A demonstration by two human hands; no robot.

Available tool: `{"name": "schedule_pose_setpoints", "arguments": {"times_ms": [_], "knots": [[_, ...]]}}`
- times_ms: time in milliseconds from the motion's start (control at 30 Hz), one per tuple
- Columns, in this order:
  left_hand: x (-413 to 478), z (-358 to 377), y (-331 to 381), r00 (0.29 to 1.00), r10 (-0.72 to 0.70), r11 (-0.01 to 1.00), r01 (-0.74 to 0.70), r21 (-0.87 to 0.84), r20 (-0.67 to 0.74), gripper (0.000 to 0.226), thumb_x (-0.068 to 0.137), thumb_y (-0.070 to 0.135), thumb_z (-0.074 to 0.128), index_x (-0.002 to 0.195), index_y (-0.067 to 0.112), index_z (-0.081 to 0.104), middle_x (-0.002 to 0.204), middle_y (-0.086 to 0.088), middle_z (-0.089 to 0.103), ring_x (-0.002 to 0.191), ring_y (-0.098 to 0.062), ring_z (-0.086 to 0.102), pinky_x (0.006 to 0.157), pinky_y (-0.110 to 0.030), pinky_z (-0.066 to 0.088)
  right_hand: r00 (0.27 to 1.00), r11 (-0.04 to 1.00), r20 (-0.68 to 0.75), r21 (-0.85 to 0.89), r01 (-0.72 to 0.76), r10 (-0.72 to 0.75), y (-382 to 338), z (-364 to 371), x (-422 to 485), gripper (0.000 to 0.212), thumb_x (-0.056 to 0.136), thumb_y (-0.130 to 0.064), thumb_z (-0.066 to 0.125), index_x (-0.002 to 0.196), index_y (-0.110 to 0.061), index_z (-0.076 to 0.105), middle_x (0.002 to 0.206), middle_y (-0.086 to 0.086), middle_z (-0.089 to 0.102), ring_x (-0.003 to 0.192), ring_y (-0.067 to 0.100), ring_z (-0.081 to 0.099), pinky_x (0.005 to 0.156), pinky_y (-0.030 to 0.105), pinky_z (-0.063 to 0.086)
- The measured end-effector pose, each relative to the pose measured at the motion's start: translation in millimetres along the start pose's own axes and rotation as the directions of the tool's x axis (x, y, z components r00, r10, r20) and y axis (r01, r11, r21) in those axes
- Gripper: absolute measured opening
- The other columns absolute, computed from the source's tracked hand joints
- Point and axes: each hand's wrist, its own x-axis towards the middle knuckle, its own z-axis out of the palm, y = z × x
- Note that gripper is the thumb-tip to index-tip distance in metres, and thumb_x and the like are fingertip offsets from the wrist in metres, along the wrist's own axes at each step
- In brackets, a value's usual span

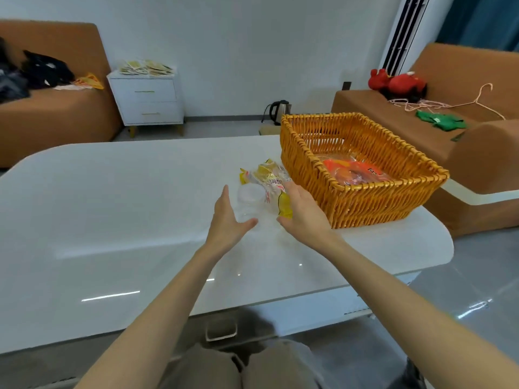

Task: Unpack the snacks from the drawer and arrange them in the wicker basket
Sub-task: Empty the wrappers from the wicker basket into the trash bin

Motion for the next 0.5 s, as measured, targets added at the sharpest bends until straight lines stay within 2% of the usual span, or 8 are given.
{"name": "schedule_pose_setpoints", "arguments": {"times_ms": [67,133,167,233,300,433,500], "knots": [[21.8,4.2,-2.4,0.999,0.034,0.998,-0.035,-0.044,-0.020,0.109,0.076,0.025,0.081,0.154,0.020,0.004,0.159,0.000,0.017,0.144,-0.018,0.020,0.110,-0.027,0.026,0.998,0.999,0.050,-0.032,-0.044,0.045,2.0,14.0,20.4,0.077,0.083,-0.022,0.070,0.147,-0.016,0.028,0.141,0.009,0.048,0.130,0.030,0.044,0.103,0.043,0.040],[37.7,9.0,-4.9,0.998,0.061,0.994,-0.064,-0.091,-0.029,0.106,0.073,0.022,0.083,0.153,0.024,0.012,0.154,0.003,0.028,0.140,-0.015,0.029,0.102,-0.021,0.028,0.993,0.995,0.077,-0.057,-0.086,0.091,6.7,27.6,33.9,0.073,0.084,-0.021,0.066,0.146,-0.023,0.028,0.128,0.008,0.060,0.117,0.034,0.054,0.085,0.043,0.051],[43.3,11.4,-6.1,0.997,0.074,0.992,-0.077,-0.104,-0.032,0.101,0.073,0.021,0.083,0.151,0.025,0.019,0.150,0.006,0.035,0.136,-0.015,0.034,0.097,-0.017,0.029,0.991,0.994,0.084,-0.052,-0.100,0.104,9.5,33.8,38.3,0.068,0.085,-0.020,0.062,0.145,-0.025,0.030,0.122,0.008,0.063,0.112,0.035,0.056,0.080,0.043,0.052],[50.6,15.5,-9.9,0.994,0.092,0.989,-0.098,-0.112,-0.054,0.089,0.072,0.022,0.083,0.145,0.024,0.033,0.136,0.012,0.044,0.125,-0.016,0.044,0.089,-0.014,0.032,0.988,0.994,0.112,-0.029,-0.108,0.110,15.4,43.8,43.1,0.051,0.090,-0.016,0.054,0.139,-0.025,0.044,0.118,0.012,0.064,0.110,0.037,0.055,0.079,0.042,0.051],[51.7,15.7,-14.0,0.992,0.092,0.987,-0.102,-0.123,-0.086,0.085,0.071,0.023,0.084,0.142,0.023,0.038,0.133,0.011,0.047,0.118,-0.017,0.047,0.087,-0.017,0.035,0.988,0.996,0.122,-0.034,-0.088,0.091,18.4,47.3,41.4,0.039,0.094,-0.012,0.048,0.132,-0.020,0.055,0.115,0.014,0.064,0.110,0.037,0.054,0.077,0.041,0.048],[39.9,5.1,-18.3,0.989,0.033,0.988,-0.054,-0.142,-0.146,0.089,0.072,0.024,0.083,0.145,0.027,0.032,0.142,0.006,0.045,0.120,-0.019,0.048,0.094,-0.025,0.039,0.998,1.000,-0.054,0.000,-0.023,0.023,17.5,33.6,27.0,0.037,0.092,-0.001,0.044,0.125,-0.010,0.057,0.101,0.016,0.067,0.092,0.040,0.060,0.065,0.040,0.043],[28.8,-3.8,-13.8,0.988,0.011,0.990,-0.032,-0.140,-0.153,0.093,0.072,0.025,0.083,0.147,0.026,0.028,0.143,0.001,0.044,0.122,-0.021,0.048,0.096,-0.029,0.040,0.993,1.000,-0.118,-0.007,0.026,-0.026,14.7,20.6,16.9,0.030,0.093,-0.003,0.044,0.119,-0.010,0.058,0.104,0.012,0.066,0.089,0.038,0.061,0.065,0.040,0.046]]}}
